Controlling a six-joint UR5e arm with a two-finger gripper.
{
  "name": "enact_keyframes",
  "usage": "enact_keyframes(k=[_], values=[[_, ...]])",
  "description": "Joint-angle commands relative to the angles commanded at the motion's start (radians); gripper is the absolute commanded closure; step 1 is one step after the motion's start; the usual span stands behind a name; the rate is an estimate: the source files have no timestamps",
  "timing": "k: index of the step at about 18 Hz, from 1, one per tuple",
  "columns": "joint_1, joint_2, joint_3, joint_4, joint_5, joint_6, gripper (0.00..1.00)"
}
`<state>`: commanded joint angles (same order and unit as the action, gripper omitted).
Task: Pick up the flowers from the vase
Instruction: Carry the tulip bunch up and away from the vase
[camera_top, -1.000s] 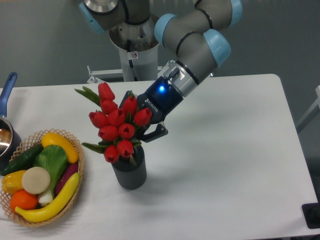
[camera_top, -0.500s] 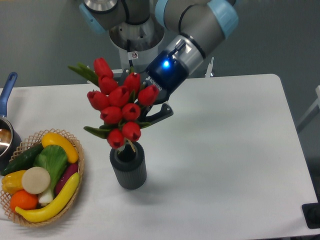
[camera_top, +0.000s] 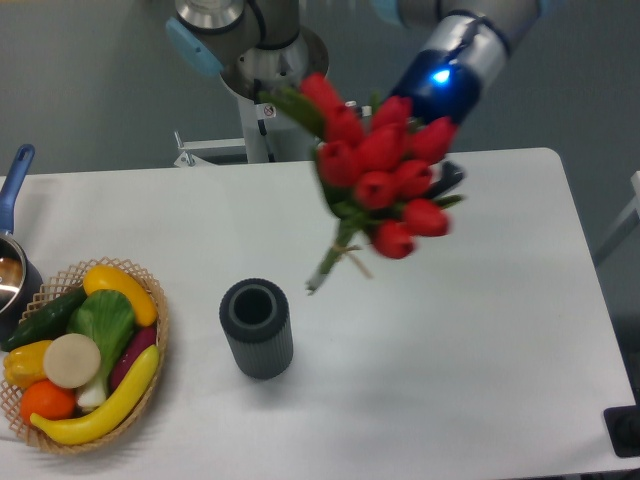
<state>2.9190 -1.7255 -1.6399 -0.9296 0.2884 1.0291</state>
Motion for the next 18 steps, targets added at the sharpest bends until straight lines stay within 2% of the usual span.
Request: enact_keyframes(k=[3, 8, 18], values=[[0.04, -0.055, 0.043, 0.002, 0.002, 0.06, 0.53], [0.043, -0.143, 0.1, 0.003, 0.011, 0.124, 0.53], [0.063, -0.141, 0.101, 0.005, 0.011, 0.129, 0.53]])
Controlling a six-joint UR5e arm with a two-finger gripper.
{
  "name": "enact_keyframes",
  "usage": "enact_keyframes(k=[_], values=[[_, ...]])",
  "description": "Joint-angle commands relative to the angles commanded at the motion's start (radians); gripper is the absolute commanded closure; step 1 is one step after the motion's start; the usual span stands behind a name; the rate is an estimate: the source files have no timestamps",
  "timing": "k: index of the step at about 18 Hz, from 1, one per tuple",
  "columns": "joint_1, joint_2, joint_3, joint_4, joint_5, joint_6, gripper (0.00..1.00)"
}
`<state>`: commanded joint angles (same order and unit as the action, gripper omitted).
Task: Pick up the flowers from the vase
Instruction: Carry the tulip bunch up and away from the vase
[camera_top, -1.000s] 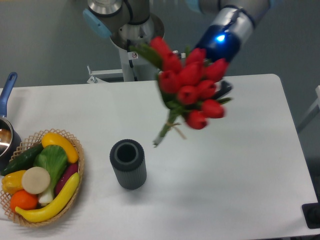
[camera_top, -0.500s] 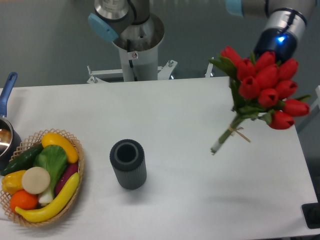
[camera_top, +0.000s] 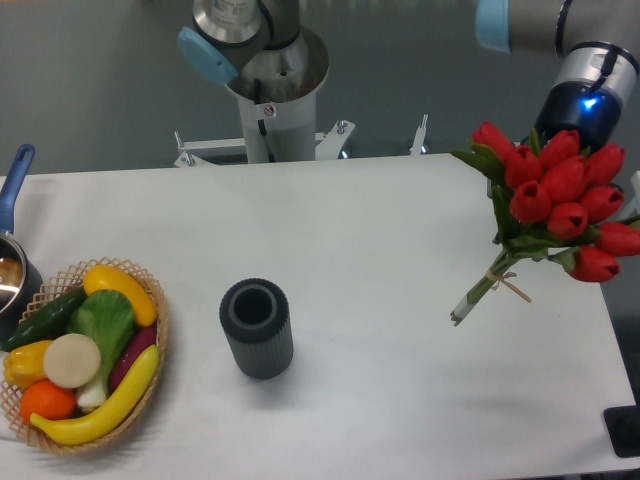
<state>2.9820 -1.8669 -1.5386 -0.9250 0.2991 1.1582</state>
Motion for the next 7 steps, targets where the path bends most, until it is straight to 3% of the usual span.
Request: enact_keyframes(k=[7], values=[[0.006, 0.002, -0.008, 0.0, 0.0, 0.0, 0.53]])
